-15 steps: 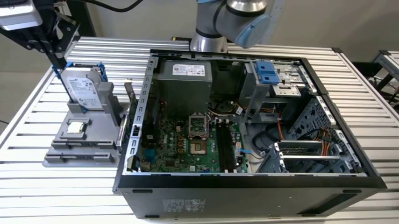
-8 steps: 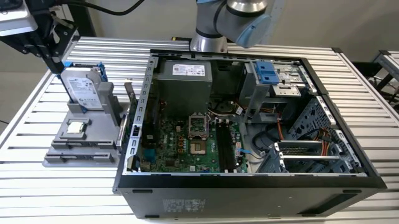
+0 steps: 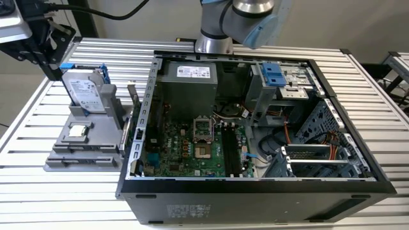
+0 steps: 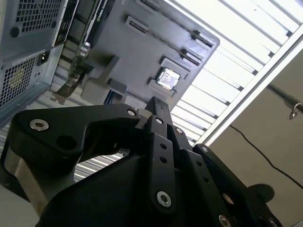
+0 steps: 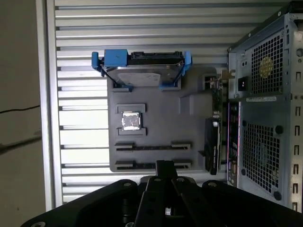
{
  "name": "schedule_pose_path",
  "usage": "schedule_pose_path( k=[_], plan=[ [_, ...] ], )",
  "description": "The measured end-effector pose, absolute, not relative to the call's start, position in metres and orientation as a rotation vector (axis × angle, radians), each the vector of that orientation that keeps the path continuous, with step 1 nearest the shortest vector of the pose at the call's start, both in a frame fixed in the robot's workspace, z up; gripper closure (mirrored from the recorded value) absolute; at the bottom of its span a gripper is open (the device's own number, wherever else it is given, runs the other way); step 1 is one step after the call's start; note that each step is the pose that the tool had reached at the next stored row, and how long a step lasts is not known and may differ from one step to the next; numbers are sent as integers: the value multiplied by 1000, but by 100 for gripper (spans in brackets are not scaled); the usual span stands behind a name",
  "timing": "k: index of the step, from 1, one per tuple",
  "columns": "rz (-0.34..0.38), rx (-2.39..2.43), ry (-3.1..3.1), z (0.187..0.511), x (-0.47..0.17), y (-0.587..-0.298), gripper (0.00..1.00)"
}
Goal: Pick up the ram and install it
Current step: 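Reach for the ram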
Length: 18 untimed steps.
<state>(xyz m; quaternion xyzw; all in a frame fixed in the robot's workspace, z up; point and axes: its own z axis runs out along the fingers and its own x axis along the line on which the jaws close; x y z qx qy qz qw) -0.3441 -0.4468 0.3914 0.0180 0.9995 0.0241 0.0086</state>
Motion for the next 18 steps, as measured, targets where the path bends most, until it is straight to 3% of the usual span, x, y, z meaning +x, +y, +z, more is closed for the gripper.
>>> schedule_pose_path(
  k=[18],
  plan=[
    [76, -48, 3125, 391, -354, -464, 100]
  ],
)
